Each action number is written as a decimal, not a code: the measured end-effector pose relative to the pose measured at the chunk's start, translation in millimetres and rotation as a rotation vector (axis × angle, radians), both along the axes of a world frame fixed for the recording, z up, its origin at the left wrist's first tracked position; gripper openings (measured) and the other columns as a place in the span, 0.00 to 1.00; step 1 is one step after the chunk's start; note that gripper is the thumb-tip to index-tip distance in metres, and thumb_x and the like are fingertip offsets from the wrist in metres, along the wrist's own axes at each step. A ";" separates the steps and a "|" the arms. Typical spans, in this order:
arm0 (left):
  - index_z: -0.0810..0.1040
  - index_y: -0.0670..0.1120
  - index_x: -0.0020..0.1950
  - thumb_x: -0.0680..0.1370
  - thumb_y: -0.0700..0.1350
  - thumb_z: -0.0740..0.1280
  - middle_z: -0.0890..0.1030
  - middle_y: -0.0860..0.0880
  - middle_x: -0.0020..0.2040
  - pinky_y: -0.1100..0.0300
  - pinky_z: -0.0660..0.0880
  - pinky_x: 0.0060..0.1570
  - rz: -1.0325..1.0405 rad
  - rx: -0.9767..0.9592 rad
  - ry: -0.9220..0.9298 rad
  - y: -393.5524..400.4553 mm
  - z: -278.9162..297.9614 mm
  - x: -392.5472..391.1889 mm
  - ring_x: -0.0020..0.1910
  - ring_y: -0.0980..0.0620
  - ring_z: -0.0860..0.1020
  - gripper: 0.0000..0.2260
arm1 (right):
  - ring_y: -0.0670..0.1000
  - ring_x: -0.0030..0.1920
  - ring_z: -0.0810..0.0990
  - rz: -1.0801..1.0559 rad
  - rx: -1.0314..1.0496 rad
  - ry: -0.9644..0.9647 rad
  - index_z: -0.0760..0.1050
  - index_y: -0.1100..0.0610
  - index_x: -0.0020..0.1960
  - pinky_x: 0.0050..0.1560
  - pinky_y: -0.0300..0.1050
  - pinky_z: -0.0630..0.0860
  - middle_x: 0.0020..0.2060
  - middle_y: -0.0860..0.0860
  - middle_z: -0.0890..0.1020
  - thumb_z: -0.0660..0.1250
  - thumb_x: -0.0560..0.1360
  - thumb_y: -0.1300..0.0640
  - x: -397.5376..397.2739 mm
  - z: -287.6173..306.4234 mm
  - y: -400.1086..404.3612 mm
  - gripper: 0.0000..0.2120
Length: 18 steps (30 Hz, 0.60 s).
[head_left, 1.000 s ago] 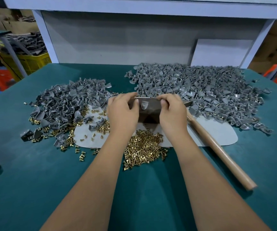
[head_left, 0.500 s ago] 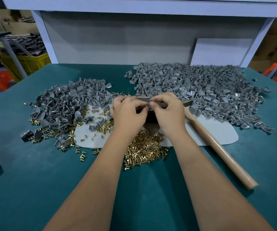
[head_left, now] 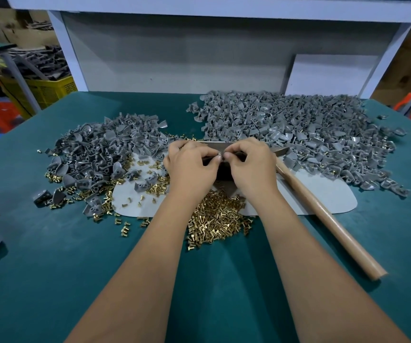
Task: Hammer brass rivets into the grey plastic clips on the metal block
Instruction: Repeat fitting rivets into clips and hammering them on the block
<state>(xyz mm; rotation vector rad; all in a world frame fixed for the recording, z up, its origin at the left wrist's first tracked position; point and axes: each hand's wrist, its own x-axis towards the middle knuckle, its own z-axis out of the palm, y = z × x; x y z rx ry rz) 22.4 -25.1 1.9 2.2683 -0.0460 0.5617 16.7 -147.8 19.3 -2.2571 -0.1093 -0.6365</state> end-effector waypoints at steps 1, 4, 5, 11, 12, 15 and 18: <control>0.85 0.57 0.50 0.77 0.52 0.70 0.81 0.57 0.56 0.55 0.54 0.60 0.004 0.000 -0.002 0.2 -0.5 0.3 0.66 0.50 0.61 0.05 | 0.49 0.52 0.72 -0.012 -0.036 0.005 0.76 0.47 0.38 0.59 0.53 0.67 0.41 0.43 0.76 0.70 0.73 0.58 0.7 0.9 0.1 0.09; 0.85 0.57 0.50 0.77 0.53 0.70 0.80 0.57 0.56 0.57 0.52 0.56 0.026 0.028 -0.015 0.3 -2.4 0.8 0.65 0.51 0.61 0.05 | 0.51 0.53 0.72 -0.038 -0.171 0.042 0.78 0.48 0.40 0.55 0.47 0.62 0.41 0.43 0.75 0.68 0.74 0.57 3.6 3.2 2.0 0.06; 0.85 0.58 0.50 0.76 0.53 0.70 0.80 0.57 0.56 0.58 0.52 0.55 0.032 0.040 -0.022 0.1 -3.0 1.0 0.65 0.51 0.61 0.05 | 0.52 0.53 0.72 -0.043 -0.190 0.051 0.78 0.49 0.40 0.54 0.47 0.62 0.40 0.43 0.74 0.68 0.74 0.57 4.4 3.5 2.5 0.05; 0.85 0.57 0.49 0.76 0.53 0.70 0.80 0.57 0.55 0.56 0.52 0.57 0.040 0.060 -0.045 -0.3 -4.2 1.2 0.64 0.49 0.62 0.05 | 0.52 0.53 0.72 -0.078 -0.080 0.085 0.75 0.46 0.38 0.57 0.55 0.69 0.43 0.44 0.77 0.67 0.74 0.57 1.7 1.6 5.4 0.08; 0.85 0.57 0.49 0.77 0.54 0.70 0.80 0.56 0.56 0.55 0.53 0.57 0.043 0.062 -0.044 -0.5 -4.3 1.0 0.65 0.49 0.62 0.05 | 0.52 0.54 0.72 -0.069 -0.069 0.080 0.75 0.46 0.39 0.57 0.56 0.69 0.43 0.44 0.77 0.67 0.75 0.57 0.6 0.6 5.3 0.08; 0.85 0.57 0.51 0.77 0.54 0.69 0.80 0.56 0.56 0.56 0.52 0.56 0.039 0.069 -0.043 -1.0 -4.2 0.2 0.65 0.49 0.62 0.06 | 0.52 0.55 0.73 0.011 0.021 0.089 0.78 0.48 0.41 0.58 0.55 0.69 0.44 0.43 0.78 0.67 0.75 0.57 -1.5 -2.9 0.3 0.06; 0.84 0.57 0.52 0.78 0.53 0.68 0.80 0.57 0.57 0.54 0.53 0.58 0.038 0.086 -0.041 -1.2 -3.6 -0.1 0.66 0.50 0.61 0.07 | 0.47 0.51 0.77 0.073 0.295 0.164 0.81 0.49 0.46 0.54 0.49 0.74 0.44 0.43 0.81 0.63 0.77 0.57 -2.9 -0.2 -6.0 0.08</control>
